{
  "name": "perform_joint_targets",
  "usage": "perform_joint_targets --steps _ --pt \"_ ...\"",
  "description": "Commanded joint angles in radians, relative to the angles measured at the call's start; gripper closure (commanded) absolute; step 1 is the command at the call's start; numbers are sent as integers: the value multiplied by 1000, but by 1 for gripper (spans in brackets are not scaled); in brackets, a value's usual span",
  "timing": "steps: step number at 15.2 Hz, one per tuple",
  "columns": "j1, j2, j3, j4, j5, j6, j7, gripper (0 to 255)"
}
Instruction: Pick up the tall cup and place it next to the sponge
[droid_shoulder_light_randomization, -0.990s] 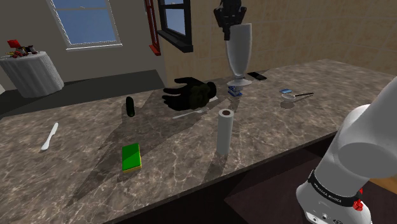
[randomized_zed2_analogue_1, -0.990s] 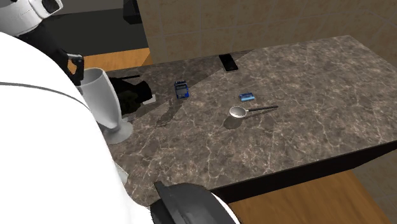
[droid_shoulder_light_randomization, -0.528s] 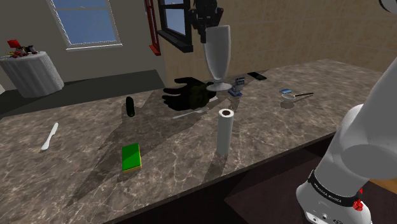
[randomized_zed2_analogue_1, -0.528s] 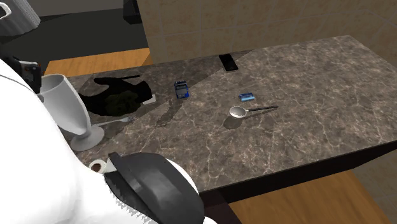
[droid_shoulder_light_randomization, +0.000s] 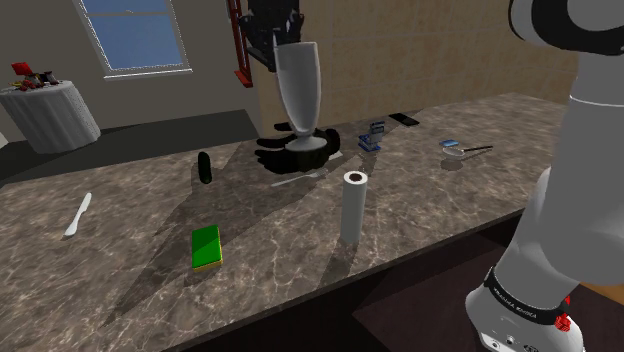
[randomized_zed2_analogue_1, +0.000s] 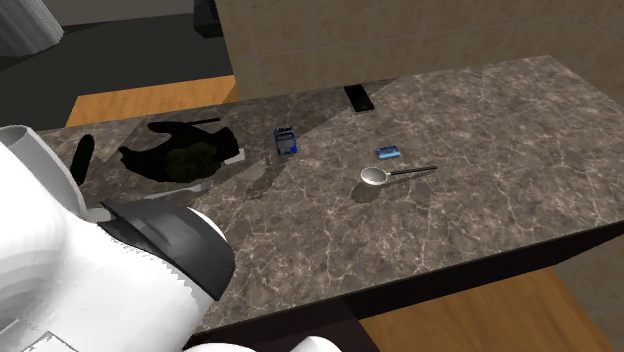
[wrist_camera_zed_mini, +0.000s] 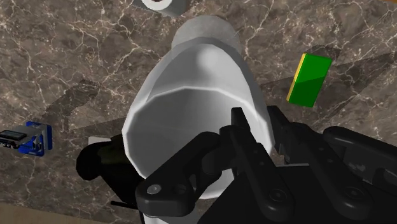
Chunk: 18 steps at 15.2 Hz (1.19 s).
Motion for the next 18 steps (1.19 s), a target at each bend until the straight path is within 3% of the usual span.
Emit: perform_joint_targets --steps 1,3,9,18 --pt "37 74 20 104 -16 -29 49 255" --pt "94 209 36 306 -50 -99 99 255" --pt "69 112 32 68 -25 43 92 255" --pt "52 39 29 -164 -9 203 84 255"
